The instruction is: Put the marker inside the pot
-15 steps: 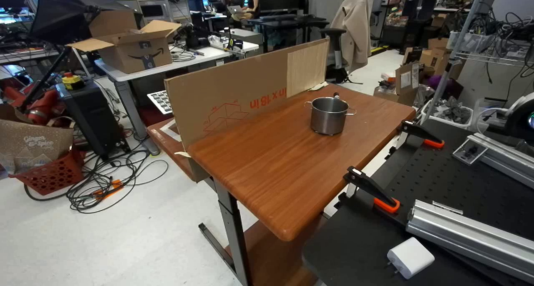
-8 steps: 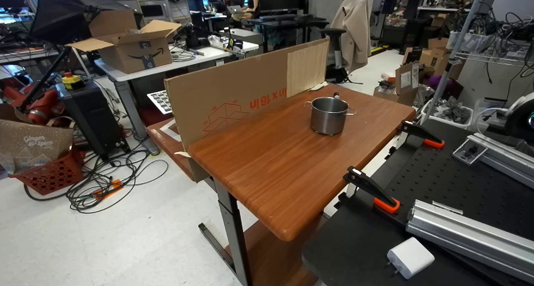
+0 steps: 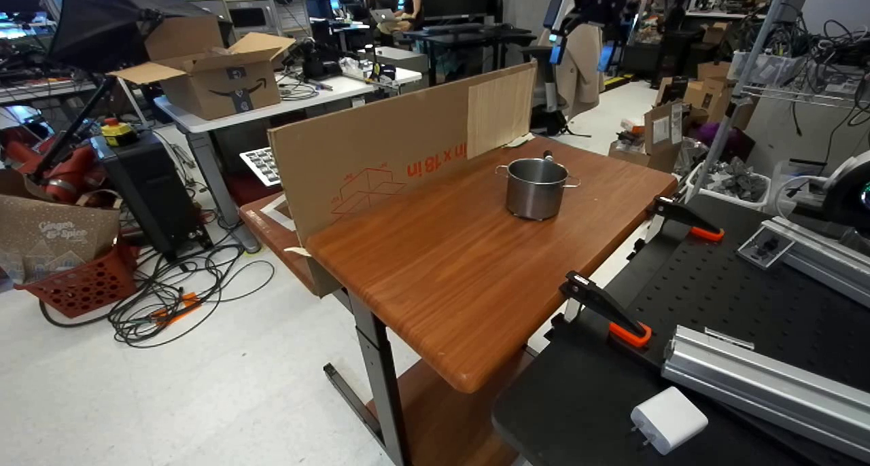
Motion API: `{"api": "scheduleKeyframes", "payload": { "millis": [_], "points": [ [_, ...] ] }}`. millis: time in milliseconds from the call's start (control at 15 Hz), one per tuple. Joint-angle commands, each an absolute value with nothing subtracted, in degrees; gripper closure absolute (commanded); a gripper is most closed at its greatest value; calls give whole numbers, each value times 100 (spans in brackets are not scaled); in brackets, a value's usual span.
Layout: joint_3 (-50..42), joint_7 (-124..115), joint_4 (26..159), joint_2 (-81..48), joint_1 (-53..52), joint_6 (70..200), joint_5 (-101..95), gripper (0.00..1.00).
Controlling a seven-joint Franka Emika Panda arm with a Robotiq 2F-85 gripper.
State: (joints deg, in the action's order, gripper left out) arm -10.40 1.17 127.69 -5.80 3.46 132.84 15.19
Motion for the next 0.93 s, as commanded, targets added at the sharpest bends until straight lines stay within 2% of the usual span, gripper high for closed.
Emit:
{"api": "scheduleKeyframes", "payload": {
  "millis": [0, 867],
  "points": [
    [-956, -585, 12037, -1431, 611, 13330, 1664, 0],
    [-1080, -2316, 10969, -3370, 663, 14014, 1407, 0]
  ]
}}
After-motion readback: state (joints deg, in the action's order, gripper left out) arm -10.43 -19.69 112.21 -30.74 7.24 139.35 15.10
